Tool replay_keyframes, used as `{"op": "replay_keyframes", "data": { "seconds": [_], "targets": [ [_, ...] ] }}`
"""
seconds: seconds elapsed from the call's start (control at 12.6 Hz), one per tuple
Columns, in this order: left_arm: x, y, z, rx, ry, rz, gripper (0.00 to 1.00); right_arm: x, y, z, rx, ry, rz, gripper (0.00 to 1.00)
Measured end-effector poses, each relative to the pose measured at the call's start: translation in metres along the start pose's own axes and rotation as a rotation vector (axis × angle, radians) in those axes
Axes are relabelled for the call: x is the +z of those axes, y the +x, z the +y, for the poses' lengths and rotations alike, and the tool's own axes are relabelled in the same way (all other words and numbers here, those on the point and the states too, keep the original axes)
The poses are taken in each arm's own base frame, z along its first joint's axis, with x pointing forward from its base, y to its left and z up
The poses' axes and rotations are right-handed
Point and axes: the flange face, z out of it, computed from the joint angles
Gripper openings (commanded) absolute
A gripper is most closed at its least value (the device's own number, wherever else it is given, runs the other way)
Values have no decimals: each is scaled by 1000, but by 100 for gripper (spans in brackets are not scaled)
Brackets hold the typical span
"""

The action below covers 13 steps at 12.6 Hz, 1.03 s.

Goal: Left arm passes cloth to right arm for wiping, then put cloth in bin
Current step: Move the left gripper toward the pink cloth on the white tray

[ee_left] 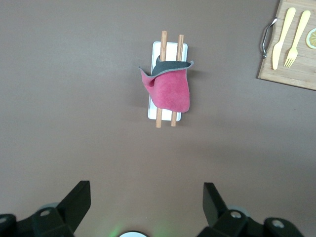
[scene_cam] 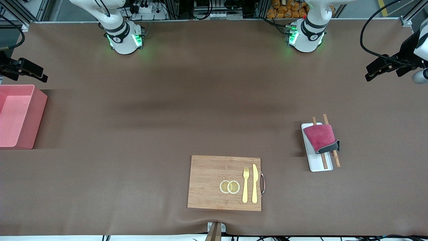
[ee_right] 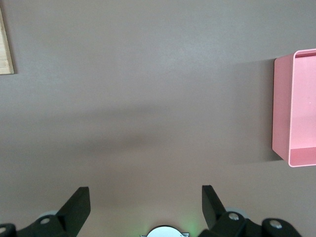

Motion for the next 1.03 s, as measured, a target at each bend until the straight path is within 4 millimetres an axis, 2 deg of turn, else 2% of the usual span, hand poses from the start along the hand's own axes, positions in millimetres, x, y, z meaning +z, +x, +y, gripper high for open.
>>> {"op": "replay_keyframes", "data": {
  "seconds": [0.48, 0.63, 0.79, 0.95, 1.03],
  "targets": [
    [-2, 0, 1, 2, -1, 4, 100, 0, 0, 0, 0, 0, 0, 100],
    [3, 1, 1, 4, 1, -7, 100, 0, 0, 0, 0, 0, 0, 100],
    [27, 10, 3, 5, 9, -53, 100, 0, 0, 0, 0, 0, 0, 100],
    [74, 34, 6, 3, 9, -85, 100, 0, 0, -1, -1, 0, 1, 100],
    [104, 48, 8, 3, 6, -87, 100, 0, 0, -1, -2, 1, 1, 100]
  ]
}}
